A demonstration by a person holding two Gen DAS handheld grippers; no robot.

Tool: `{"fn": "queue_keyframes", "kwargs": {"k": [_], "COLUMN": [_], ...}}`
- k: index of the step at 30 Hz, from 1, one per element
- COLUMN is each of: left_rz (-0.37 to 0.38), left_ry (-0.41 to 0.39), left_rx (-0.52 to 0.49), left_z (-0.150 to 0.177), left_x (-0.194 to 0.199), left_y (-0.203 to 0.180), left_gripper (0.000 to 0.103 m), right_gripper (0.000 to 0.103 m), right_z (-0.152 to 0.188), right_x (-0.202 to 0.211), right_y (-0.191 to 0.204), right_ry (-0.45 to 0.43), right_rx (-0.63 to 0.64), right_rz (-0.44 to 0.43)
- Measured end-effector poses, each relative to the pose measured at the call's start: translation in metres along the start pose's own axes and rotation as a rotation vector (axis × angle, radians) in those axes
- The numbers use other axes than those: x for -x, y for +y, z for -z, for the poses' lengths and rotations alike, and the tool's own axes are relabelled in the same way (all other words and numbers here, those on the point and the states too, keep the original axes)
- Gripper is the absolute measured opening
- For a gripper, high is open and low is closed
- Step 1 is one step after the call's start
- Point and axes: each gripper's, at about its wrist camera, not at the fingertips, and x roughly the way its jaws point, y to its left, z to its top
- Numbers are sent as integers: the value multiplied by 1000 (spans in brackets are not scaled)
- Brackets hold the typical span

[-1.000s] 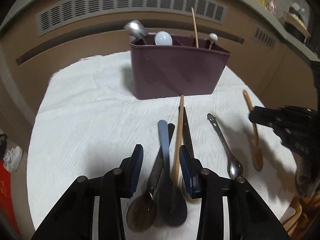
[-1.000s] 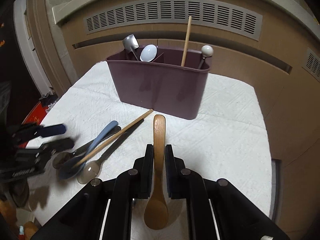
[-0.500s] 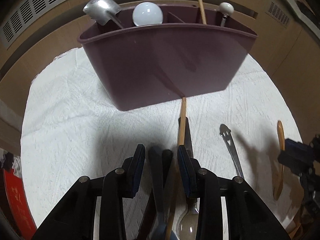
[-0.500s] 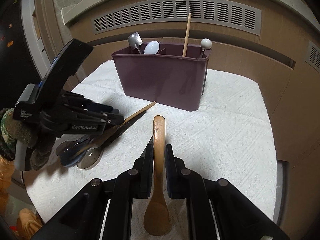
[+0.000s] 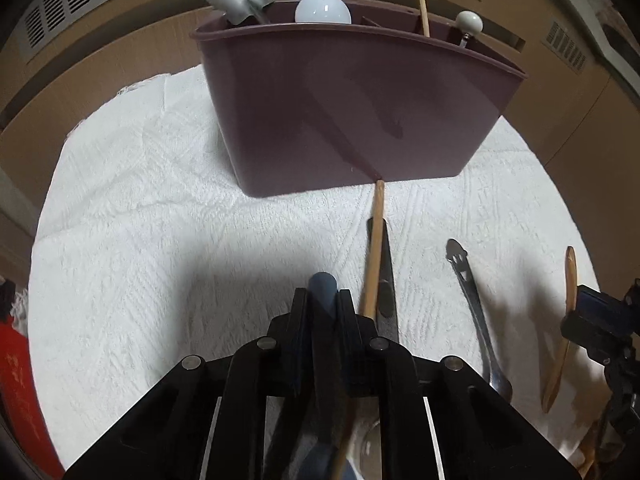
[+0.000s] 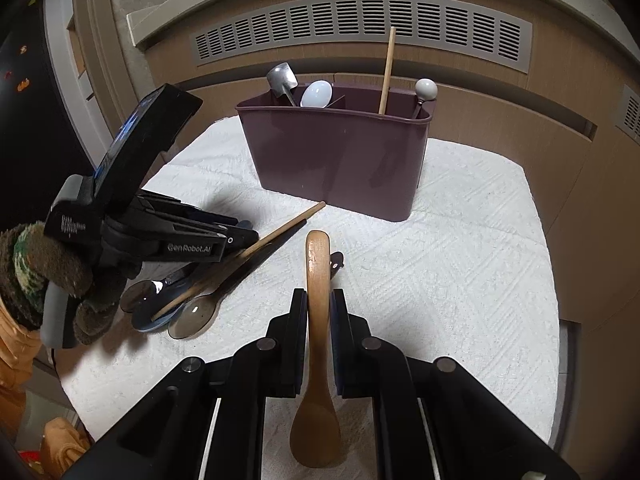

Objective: Organize utensils
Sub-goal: 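Grasp the blue spoon with the left tool while the right tool lifts the wooden spoon, then insert the blue spoon and wooden spoon into the caddy and open both tools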

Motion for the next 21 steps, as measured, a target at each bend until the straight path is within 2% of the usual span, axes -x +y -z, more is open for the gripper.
{"fn": "queue_keyframes", "kwargs": {"k": [6,11,15,17,21], "left_rz": [41,-41,-78,-82,-103], "left_ry": [-186,-414,-579,-637,-753], "left_rx": [86,73,55,38,-13], "left_z": [39,62,66,60,42], "left_x": [48,119,177,200,243], "left_y": [1,-14,-22,-27,-47], "left_gripper": [14,14,14,14,14], "right_gripper": [10,10,10,10,10], "right_z": [2,4,-1,-8,-40], "right_x": [13,35,67,84,123], "right_y": [5,12,20,24,26], "right_ry": [-12,-56,-143,-195,-312], "right_rx": [12,25,41,53,85], "right_rz": [8,15,20,32,56]}}
